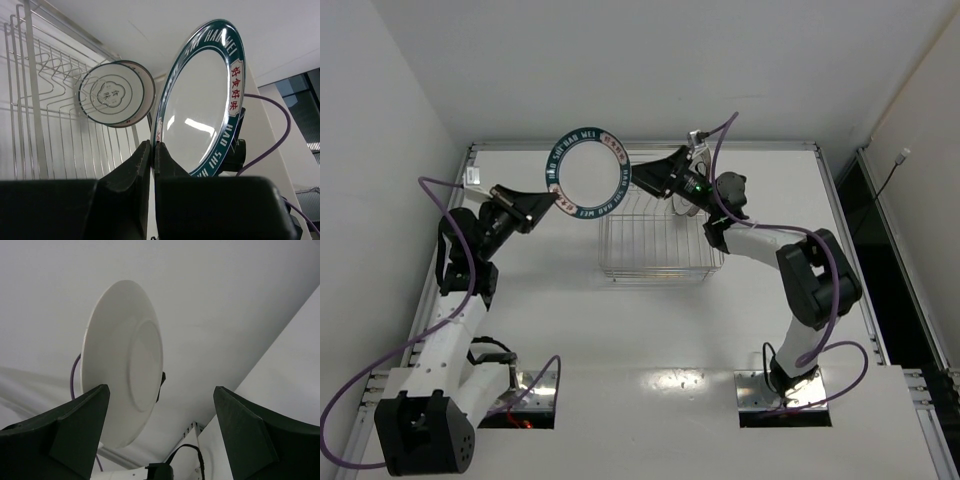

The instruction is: Load the plates into the dish rack

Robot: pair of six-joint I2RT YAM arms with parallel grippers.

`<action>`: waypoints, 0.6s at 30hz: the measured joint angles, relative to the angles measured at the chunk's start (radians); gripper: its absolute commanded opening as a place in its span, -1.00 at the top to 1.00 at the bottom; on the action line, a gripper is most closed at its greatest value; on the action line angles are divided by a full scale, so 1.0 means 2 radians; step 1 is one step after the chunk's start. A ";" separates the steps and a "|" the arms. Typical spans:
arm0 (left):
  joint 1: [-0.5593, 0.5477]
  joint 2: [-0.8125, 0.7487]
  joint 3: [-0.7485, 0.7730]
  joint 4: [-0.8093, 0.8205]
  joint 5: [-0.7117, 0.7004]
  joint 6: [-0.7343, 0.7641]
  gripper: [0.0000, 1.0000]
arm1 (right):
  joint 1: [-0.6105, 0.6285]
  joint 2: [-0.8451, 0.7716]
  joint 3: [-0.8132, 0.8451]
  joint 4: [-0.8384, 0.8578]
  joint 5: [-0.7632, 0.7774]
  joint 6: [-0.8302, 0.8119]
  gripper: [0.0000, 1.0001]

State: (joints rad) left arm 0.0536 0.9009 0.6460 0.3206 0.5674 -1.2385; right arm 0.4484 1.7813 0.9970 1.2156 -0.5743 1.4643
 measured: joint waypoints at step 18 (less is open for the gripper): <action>0.000 -0.012 0.026 -0.056 -0.013 0.030 1.00 | -0.010 -0.064 -0.063 -0.009 0.044 -0.039 -0.60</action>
State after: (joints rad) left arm 0.0540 0.8776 0.6979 0.2077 0.5407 -1.1782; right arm 0.4274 1.6543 0.8707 1.1969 -0.4870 1.3853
